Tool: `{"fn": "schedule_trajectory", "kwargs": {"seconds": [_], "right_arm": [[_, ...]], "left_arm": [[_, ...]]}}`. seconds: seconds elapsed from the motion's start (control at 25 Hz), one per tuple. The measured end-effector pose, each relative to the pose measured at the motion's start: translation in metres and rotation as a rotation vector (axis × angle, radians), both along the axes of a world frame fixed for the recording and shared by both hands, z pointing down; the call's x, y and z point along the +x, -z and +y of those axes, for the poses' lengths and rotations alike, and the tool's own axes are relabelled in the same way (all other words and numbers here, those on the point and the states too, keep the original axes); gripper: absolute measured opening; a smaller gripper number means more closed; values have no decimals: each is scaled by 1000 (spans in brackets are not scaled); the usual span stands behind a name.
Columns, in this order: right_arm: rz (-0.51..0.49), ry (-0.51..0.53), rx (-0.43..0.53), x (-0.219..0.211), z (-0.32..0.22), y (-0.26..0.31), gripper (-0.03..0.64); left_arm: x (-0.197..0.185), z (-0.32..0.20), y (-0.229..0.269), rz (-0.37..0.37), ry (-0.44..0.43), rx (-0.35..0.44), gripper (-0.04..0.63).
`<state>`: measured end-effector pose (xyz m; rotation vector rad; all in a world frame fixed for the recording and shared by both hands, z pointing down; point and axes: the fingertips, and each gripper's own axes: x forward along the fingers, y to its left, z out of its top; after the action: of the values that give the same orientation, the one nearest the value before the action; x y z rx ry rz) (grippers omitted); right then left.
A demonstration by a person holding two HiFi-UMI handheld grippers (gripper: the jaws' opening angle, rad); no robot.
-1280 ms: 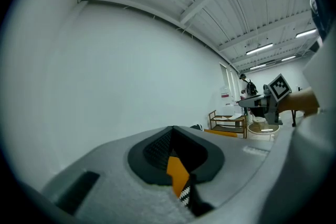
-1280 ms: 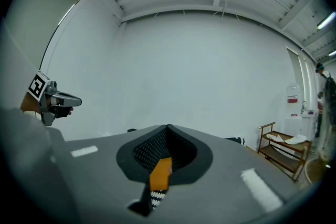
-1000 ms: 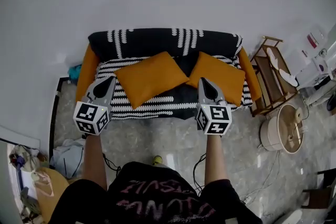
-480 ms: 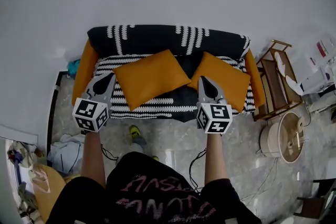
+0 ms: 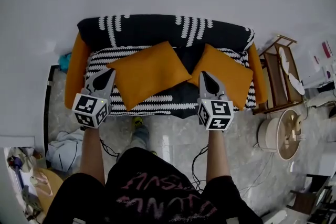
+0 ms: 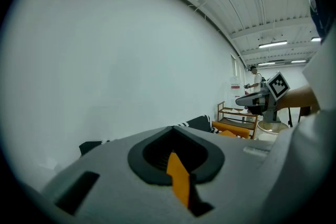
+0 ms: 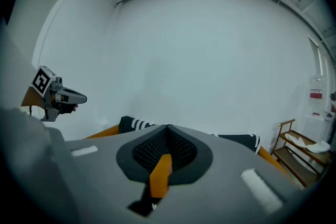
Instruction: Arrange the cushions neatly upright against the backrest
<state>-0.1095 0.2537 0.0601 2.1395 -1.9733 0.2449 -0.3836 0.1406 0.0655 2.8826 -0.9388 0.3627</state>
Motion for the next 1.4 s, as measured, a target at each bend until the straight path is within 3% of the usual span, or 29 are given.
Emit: {"fn": "schedule_trajectory", "kwargs": {"seconds": [0.48, 0.96, 1.4], "right_arm": [[-4, 22, -135, 19, -136, -51, 12], [-43, 76, -275, 22, -185, -126, 12], [-70, 180, -357, 60, -247, -209, 12]], "left_arm": [[10, -131, -66, -26, 20, -136, 2], [-2, -164, -142, -88, 74, -271, 3], [17, -188, -223, -147, 158, -362, 3]]}}
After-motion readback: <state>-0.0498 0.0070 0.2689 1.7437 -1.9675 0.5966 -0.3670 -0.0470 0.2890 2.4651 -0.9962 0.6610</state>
